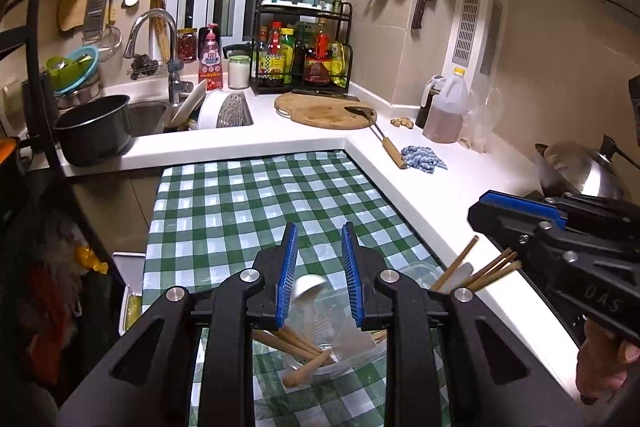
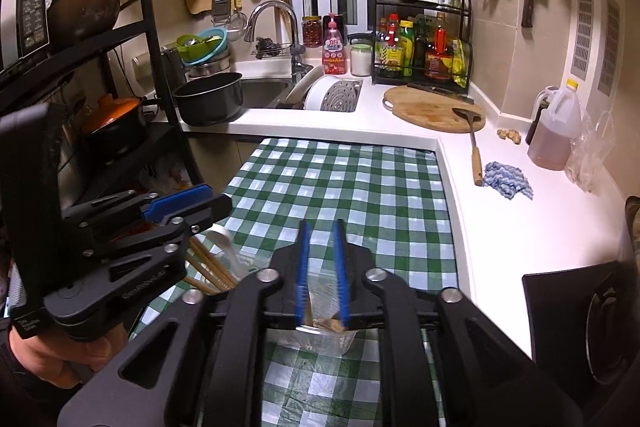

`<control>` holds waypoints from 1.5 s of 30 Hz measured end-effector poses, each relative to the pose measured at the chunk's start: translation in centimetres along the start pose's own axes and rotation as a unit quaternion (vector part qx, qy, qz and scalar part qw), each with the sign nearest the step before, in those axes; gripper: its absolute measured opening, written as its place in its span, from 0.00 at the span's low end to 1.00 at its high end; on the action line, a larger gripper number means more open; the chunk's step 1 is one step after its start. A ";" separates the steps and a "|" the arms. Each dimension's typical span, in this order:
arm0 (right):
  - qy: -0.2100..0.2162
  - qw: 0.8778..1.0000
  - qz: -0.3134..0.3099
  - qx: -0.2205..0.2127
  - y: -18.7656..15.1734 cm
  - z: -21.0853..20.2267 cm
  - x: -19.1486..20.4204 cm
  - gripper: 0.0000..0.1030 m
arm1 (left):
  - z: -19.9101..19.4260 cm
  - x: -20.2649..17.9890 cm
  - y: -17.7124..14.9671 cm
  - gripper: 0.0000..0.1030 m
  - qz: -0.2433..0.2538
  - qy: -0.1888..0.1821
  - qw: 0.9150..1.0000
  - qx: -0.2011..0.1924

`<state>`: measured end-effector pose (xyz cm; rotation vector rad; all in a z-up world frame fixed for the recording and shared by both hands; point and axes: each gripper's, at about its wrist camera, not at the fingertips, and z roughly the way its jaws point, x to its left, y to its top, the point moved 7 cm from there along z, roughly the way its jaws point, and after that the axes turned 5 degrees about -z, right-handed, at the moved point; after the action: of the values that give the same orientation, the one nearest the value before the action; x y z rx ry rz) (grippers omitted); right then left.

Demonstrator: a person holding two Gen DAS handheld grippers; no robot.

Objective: Organize utensils
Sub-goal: 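Open both tools to release the spoon and chopstick in the container, then withdraw both open tools up and away from the container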

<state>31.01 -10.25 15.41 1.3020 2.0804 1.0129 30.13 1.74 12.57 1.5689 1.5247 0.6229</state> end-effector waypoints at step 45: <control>-0.128 0.990 0.047 -0.022 -13.3 -6.1 -1.7 0.95 | -8.4 2.1 -12.2 0.93 -0.083 0.084 0.992 -0.041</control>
<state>20.12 -17.46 8.59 1.4371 1.8109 0.8745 16.79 4.49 6.46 1.3391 1.7123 0.7290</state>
